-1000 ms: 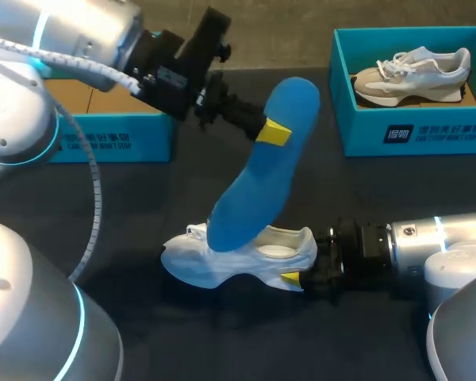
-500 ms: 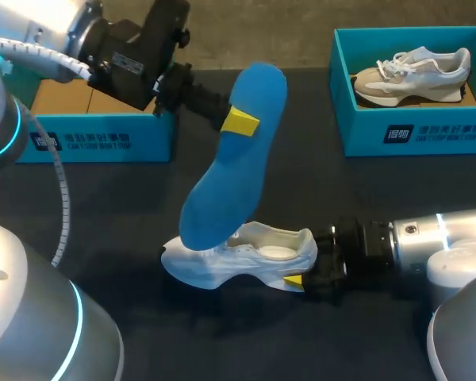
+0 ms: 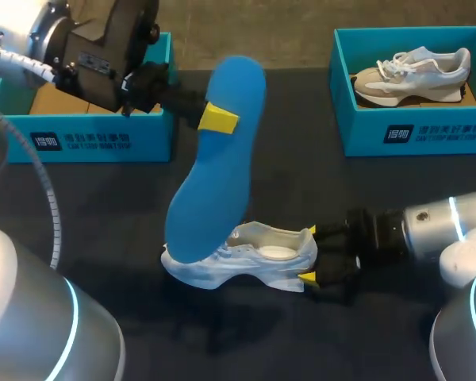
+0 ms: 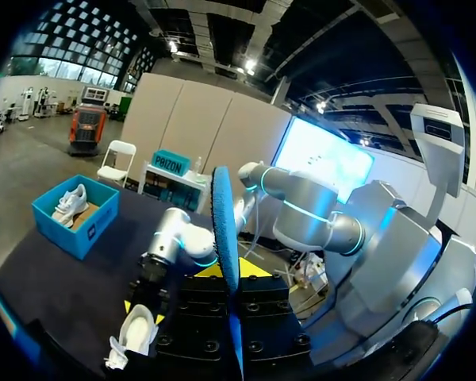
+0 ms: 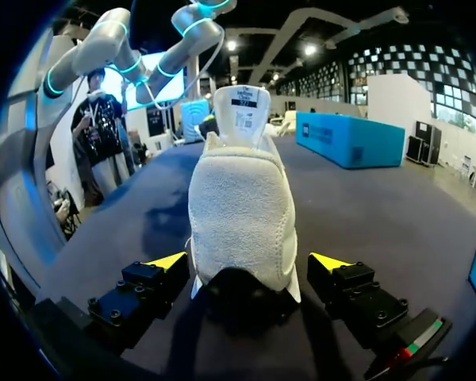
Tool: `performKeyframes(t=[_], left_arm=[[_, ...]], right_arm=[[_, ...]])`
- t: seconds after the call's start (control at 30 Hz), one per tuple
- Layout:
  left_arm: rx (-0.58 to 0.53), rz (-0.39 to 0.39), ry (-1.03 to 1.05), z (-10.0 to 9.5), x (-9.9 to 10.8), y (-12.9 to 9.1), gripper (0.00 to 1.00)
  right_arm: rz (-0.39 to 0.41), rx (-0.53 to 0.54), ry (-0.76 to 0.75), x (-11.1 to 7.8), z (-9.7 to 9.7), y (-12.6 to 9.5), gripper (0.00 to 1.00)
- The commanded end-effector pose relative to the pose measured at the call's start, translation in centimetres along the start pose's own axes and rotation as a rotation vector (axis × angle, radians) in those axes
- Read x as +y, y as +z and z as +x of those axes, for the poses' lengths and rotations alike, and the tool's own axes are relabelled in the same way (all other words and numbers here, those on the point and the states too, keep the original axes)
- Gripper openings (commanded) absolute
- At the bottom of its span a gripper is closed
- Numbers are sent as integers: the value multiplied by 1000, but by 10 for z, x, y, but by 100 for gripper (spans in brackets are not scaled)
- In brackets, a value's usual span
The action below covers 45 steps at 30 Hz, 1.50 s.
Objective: Take the shoe out of the shoebox, open the shoe tongue, remove and reinsert the insole, then place the shoe into the shoebox
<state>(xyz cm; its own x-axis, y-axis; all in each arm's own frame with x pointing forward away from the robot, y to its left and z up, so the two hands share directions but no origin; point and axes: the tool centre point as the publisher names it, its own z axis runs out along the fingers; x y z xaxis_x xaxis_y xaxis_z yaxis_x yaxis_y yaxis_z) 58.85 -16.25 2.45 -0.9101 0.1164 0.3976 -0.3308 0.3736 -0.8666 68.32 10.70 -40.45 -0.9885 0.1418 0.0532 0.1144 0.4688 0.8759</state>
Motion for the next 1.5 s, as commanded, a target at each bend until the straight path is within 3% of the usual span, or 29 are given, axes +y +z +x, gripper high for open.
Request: performKeyframes(t=[0.03,0.33,0.6,0.9,1.33,1.5], left_arm=[[-9,40,-19,9,7,-5,0],[-16,122,-64,18,7,-14,0],[10,177,-123,12,7,-26,0],[18,187,-135,13,2,-35,0],[14,180,2,42,-18,-49,0],[4,174,15,45,-22,-52,0]], right_arm=[[134,11,-13,9,-1,-10,100],[313,-10,-53,24,0,-23,100],[441,1,-53,31,-1,-27,100],[608,-7,-59,40,-1,-27,100],[745,-12,-59,52,0,-26,100],[803,-16,-59,57,-1,-25,100]])
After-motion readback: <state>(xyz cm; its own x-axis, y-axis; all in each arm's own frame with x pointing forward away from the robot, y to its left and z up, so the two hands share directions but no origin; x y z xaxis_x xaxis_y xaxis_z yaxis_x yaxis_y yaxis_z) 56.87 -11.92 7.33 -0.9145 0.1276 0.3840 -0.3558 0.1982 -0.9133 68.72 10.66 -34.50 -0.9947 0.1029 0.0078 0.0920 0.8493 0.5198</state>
